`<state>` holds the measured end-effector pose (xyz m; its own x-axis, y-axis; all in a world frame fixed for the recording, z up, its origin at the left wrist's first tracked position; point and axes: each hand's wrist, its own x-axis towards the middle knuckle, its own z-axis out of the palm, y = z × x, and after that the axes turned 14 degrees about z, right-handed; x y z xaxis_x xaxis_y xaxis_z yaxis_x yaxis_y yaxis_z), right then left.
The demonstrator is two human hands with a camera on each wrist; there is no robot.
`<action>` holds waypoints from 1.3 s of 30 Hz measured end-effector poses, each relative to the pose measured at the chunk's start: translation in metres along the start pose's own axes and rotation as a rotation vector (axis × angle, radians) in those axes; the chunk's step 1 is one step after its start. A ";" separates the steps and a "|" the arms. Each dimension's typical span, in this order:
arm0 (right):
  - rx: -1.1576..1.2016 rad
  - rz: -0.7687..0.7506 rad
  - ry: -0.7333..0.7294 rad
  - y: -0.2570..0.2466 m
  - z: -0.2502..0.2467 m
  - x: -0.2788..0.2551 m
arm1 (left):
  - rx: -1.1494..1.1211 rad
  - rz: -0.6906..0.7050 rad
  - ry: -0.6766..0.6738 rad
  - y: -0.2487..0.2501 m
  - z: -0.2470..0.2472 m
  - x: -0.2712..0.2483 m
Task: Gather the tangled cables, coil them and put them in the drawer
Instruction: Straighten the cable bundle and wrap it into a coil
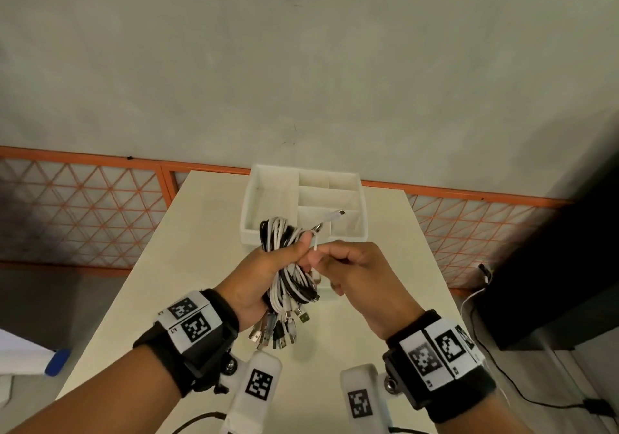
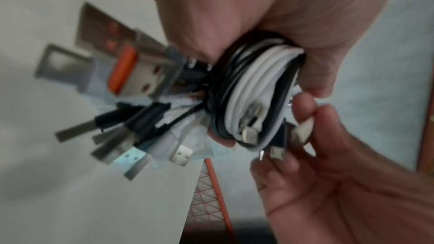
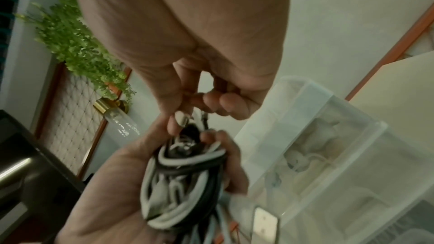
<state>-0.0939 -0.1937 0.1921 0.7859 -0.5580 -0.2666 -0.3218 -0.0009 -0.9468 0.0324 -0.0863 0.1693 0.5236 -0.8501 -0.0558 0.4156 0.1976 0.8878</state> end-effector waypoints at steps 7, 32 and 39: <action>-0.098 -0.089 0.100 0.006 0.013 0.006 | 0.028 0.069 -0.074 -0.002 0.005 0.001; 0.073 -0.016 0.078 -0.006 -0.009 0.004 | 0.171 0.088 0.006 -0.005 0.006 -0.003; 0.096 -0.027 0.061 -0.001 0.003 0.004 | 0.139 0.108 -0.141 0.001 0.009 -0.005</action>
<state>-0.0886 -0.1936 0.1911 0.7591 -0.6081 -0.2323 -0.2466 0.0617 -0.9672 0.0230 -0.0864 0.1744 0.4463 -0.8894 0.0990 0.2510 0.2306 0.9401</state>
